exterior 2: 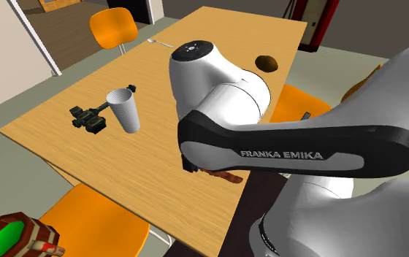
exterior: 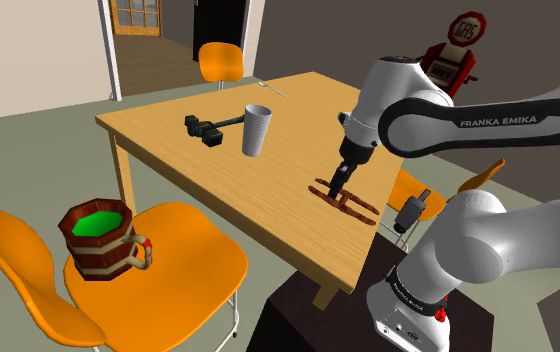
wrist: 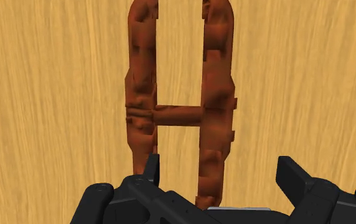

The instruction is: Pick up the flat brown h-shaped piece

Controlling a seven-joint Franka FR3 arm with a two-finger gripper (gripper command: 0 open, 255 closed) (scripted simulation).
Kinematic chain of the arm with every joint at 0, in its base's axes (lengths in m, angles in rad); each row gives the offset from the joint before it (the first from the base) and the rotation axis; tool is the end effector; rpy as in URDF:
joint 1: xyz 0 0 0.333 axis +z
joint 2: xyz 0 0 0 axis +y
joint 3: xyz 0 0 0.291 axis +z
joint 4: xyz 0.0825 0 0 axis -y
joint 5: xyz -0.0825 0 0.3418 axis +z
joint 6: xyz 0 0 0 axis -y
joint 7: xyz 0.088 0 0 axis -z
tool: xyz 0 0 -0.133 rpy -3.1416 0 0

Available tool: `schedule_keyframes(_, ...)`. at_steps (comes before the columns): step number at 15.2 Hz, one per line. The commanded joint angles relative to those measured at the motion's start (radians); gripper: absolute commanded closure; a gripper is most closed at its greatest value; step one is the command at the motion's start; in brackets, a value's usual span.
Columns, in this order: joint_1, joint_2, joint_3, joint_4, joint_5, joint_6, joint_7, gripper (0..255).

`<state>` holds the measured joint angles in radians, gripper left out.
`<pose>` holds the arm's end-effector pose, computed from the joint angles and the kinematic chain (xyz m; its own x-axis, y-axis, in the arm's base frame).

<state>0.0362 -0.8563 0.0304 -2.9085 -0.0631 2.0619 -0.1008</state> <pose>0.2646 0.0109 0.3689 0.9827 0.1855 0.0000 0.1849 -0.9796 0.0792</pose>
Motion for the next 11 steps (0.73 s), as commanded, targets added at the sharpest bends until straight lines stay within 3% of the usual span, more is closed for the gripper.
schedule_keyframes(1,0.000,0.008,0.001,-0.033,-0.001,0.043,0.003,0)
schedule_keyframes(7,-0.003,0.074,0.003,-0.094,-0.006,0.169,0.012,0)
schedule_keyframes(9,-0.003,0.074,0.003,-0.094,-0.006,0.169,0.012,0)
schedule_keyframes(10,-0.003,0.072,0.004,-0.095,-0.005,0.168,0.013,255)
schedule_keyframes(11,-0.003,0.073,0.004,-0.095,-0.005,0.169,0.013,255)
